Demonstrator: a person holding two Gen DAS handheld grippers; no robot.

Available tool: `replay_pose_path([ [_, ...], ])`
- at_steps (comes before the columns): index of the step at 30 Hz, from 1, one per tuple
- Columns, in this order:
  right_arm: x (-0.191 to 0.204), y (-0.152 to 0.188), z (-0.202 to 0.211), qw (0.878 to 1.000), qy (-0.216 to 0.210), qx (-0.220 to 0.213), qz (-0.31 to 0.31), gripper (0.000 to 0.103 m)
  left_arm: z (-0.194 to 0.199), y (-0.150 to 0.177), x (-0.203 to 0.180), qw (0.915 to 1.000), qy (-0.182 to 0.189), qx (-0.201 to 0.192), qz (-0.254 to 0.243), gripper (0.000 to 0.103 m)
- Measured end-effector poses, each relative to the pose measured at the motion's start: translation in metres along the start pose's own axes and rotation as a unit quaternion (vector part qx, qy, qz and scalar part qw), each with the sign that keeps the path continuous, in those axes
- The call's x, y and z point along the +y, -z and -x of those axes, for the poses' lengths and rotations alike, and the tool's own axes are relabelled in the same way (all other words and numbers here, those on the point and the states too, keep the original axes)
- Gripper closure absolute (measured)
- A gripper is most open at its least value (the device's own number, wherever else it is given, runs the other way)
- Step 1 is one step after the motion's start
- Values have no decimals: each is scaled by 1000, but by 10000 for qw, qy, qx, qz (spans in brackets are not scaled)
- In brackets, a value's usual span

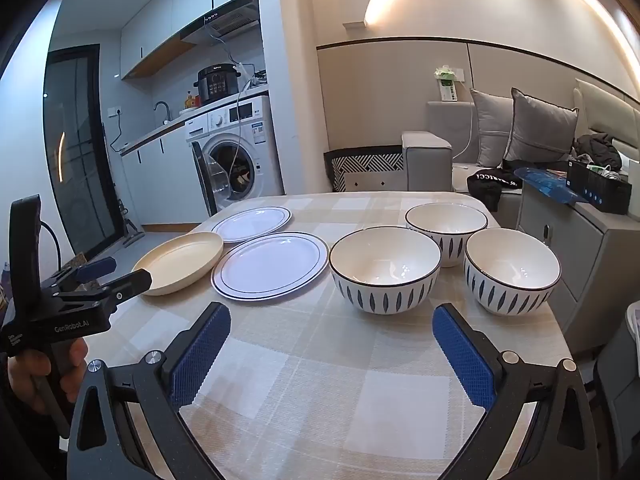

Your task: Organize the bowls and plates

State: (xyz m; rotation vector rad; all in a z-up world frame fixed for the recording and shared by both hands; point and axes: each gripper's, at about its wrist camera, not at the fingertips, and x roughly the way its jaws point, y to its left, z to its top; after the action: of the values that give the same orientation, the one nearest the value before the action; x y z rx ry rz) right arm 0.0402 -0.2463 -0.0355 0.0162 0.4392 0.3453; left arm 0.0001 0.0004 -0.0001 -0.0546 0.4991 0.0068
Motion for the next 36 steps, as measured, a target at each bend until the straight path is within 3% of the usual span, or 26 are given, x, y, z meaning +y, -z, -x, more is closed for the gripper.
replay_pose_path([
  [36, -7, 2, 3, 10000, 21, 0, -27, 0, -2, -1, 8, 10000, -62, 4, 30, 0],
])
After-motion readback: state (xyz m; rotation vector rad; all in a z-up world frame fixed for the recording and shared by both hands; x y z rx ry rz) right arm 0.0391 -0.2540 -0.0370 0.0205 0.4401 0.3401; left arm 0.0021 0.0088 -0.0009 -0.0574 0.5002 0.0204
